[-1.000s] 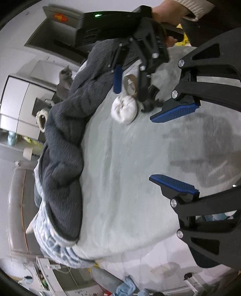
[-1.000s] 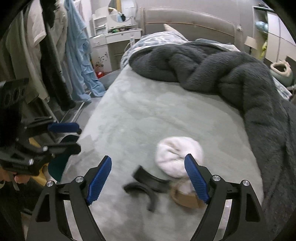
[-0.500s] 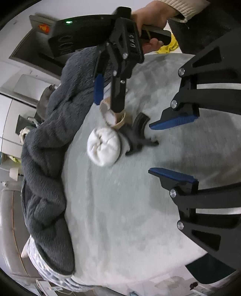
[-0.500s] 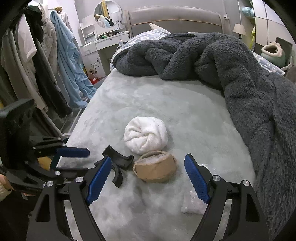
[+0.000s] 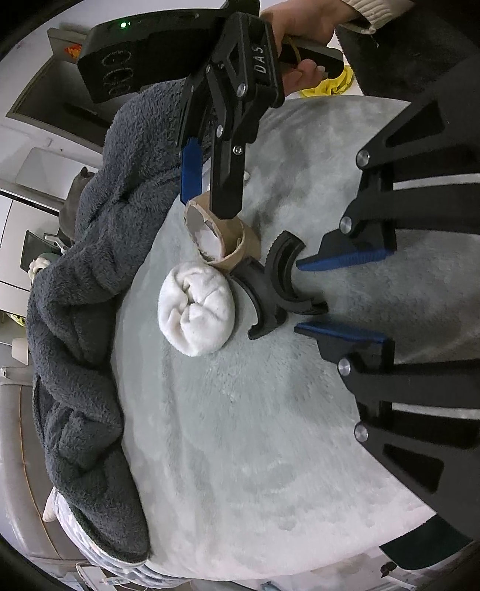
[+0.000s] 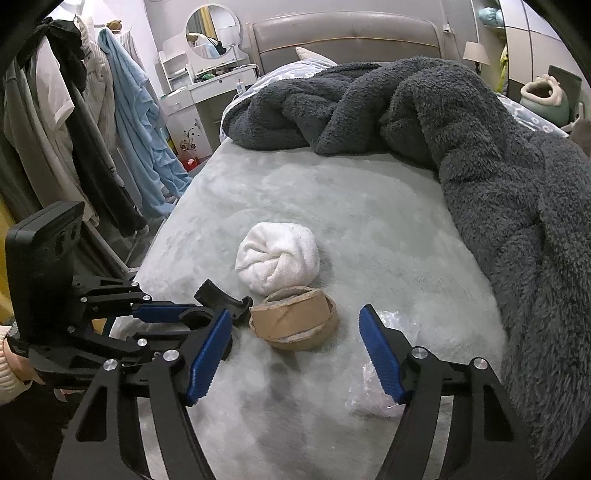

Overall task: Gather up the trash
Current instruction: 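Move both open grippers back toward the tape roll and black clip on the bed, then grasp the brown tape roll with the right gripper while the left grasps the black clip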

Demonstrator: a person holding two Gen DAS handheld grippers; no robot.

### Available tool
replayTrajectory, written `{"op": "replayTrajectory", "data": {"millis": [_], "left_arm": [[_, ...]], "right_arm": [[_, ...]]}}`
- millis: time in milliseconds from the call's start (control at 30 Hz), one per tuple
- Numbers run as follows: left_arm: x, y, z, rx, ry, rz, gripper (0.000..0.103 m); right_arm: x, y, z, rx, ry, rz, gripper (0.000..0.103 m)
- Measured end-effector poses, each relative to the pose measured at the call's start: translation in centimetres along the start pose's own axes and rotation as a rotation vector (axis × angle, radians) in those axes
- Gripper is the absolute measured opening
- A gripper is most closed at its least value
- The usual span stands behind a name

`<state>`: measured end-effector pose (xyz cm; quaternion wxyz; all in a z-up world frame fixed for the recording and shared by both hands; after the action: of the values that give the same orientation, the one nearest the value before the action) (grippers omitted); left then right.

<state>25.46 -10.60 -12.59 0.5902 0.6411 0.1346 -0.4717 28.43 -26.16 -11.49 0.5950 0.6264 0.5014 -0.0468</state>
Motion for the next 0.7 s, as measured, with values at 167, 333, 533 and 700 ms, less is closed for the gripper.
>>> {"op": "replayTrajectory", "data": {"millis": [167, 333, 533, 700], "left_arm": [[0.1, 0.0, -0.1, -0.003, 0.008, 0.000, 0.018], [-0.3, -0.1, -0.1, 0.009, -0.005, 0.004, 0.011], [-0.8, -0.2, 0.2, 0.027, -0.019, 0.012, 0.008], [-1.3, -0.2, 0.1, 0.027, -0.027, 0.022, 0.008]], "right_arm": [[0.1, -0.1, 0.0, 0.000, 0.001, -0.008, 0.070], [0.3, 0.4, -0.4, -0.001, 0.004, -0.007, 0.068], [1.3, 0.5, -0.2, 0.000, -0.025, -0.041, 0.049], [1.1, 1.0, -0.4, -0.002, -0.032, -0.031, 0.046]]}}
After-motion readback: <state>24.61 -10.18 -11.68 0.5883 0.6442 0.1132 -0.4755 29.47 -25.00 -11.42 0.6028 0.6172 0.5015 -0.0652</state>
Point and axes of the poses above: each gripper's, at about its wrist camera, not at the fingertips, and x roughly the way its jaws point, z to its right, y to its top, the point moved 1 cm from there along x, roughly the way its jaws point, and after that the axes turned 6 degrees about y, right-handed, at the moved point
